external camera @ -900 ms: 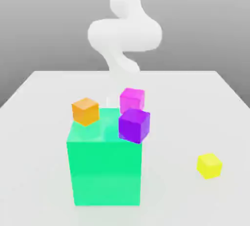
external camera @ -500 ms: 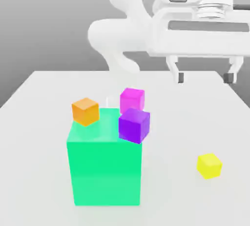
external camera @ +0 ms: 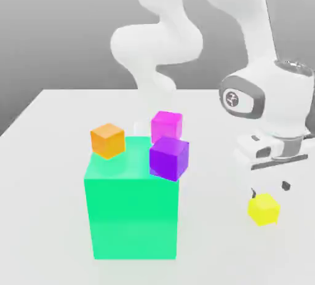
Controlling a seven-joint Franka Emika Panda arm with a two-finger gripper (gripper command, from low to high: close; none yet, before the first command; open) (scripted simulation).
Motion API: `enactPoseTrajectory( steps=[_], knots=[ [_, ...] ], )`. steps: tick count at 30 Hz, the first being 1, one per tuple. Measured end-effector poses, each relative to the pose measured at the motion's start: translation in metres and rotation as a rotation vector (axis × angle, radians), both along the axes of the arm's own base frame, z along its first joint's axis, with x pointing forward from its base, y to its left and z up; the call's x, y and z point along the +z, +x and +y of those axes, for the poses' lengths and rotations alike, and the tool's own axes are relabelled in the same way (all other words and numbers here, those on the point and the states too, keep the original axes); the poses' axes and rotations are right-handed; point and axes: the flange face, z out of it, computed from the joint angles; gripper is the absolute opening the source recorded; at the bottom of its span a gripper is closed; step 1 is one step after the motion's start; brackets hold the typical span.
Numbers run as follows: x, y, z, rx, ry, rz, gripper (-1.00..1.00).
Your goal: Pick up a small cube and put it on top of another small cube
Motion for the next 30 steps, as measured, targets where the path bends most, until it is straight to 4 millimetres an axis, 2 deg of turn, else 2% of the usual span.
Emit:
enactPoseTrajectory(
  steps=[2,3,10,18,20,23,26,30],
  knots=[
    [-0.018,-0.001,-0.001,0.001,-0.002,0.001,0.0],
    [-0.026,-0.002,-0.002,0.002,-0.004,0.001,-1.0],
    [-0.027,-0.002,-0.002,0.002,-0.004,0.001,-1.0],
    [0.031,-0.002,0.001,0.021,-0.003,-0.001,-1.0],
    [0.048,0.012,0.001,0.033,-0.011,-0.012,-1.0],
    [0.084,0.051,-0.023,-0.048,-0.039,-0.029,-1.0],
    [0.124,0.083,-0.061,-0.198,-0.065,-0.036,-1.0],
    [0.181,0.106,-0.11,-0.399,-0.075,-0.034,-1.0]
  ],
)
